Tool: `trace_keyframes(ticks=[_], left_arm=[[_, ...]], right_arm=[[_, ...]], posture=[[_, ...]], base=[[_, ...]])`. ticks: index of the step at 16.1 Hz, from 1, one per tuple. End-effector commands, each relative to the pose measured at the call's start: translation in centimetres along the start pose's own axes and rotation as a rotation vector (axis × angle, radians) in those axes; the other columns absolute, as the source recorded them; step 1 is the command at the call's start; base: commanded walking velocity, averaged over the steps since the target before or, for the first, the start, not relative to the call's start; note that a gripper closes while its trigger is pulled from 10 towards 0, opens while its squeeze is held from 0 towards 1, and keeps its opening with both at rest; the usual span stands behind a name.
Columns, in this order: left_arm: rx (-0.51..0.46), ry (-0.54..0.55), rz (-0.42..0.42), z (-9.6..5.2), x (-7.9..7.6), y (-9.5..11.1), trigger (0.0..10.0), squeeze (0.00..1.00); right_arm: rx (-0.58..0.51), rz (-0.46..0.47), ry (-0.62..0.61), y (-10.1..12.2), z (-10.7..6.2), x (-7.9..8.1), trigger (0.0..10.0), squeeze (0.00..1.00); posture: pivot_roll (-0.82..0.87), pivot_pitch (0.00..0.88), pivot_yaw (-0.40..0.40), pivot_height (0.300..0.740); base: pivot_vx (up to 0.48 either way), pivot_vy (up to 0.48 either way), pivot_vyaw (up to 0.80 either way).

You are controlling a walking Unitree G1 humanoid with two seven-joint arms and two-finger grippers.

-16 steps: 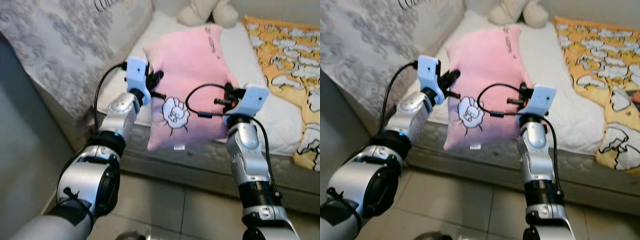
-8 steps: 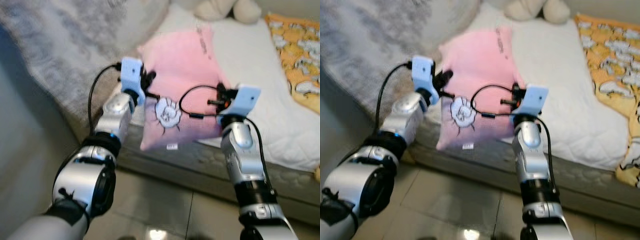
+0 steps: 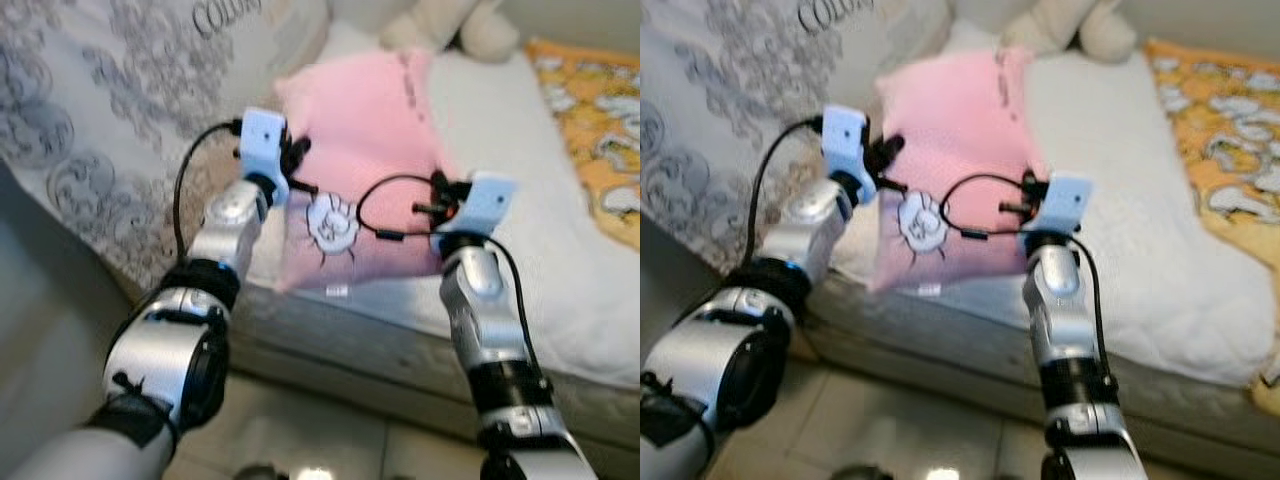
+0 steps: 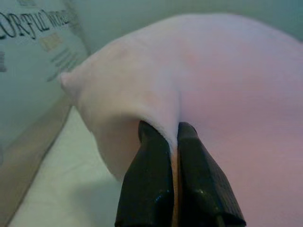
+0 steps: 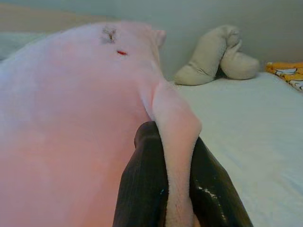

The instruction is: Clean up the room

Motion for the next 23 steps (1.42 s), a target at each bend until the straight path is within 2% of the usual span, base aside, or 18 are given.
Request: trace_keyframes(ticks=[1,6,9,12,16,18,23], left_arm=[[-0.036,0.039,-0.013,0.1,0.5,0.9,10.0,0.00],[-0.024,0.037,-0.011,0.0,0.6,0.6,10.0,0.00],[-0.005,0.027,-0.015,0.0,0.3,0.1,10.0,0.00],[-0.004,0.014,-0.006,0.1,0.0,0.2,10.0,0.00],[-0.015,0.000,0.009,0.4,-0.3,0.7,10.0,0.00],[-0.003,-0.010,0.029,0.6,-0.6,0.7,10.0,0.00],[-0.003,-0.039,0.084,1.0,-1.5,1.1,10.0,0.00]], right_arm=[[-0.031,-0.008,-0.084,0.8,-0.2,-2.6,10.0,0.00],[-0.037,-0.002,-0.080,0.8,-0.4,-2.7,10.0,0.00],[-0.031,-0.008,-0.098,0.7,-0.8,-3.4,10.0,0.00],[-0.035,-0.009,-0.102,0.8,-0.8,-3.4,10.0,0.00],[-0.038,-0.008,-0.106,0.9,-0.8,-3.4,10.0,0.00],[-0.015,0.000,-0.113,0.5,-0.8,-3.4,10.0,0.00],[-0.016,-0.003,-0.124,0.3,-0.9,-3.4,10.0,0.00]], posture=[[0.05,0.000,-0.003,0.740],[0.05,0.008,0.001,0.740],[0.04,0.016,0.003,0.740],[0.04,0.016,0.006,0.740],[0.03,0.020,0.013,0.740],[0.03,0.025,0.018,0.740],[0.04,0.017,0.021,0.740]], base=[[0.386,0.285,0.00],[0.383,0.288,0.00],[0.384,0.287,0.00],[0.346,0.330,0.00],[0.472,0.000,0.00],[0.364,0.000,-0.79],[0.000,0.000,-0.16]])
Point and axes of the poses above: a point about 5 cm out from each wrist's last joint towards the gripper, its own z axis pointing out of the wrist towards the gripper, its own y axis along the axis of the wrist's last joint, x = y × z, the point moved 2 cm from there along z, pointing out of the wrist towards the gripper, and after that the axes turned 6 degrees about z, right-handed, at the moved point
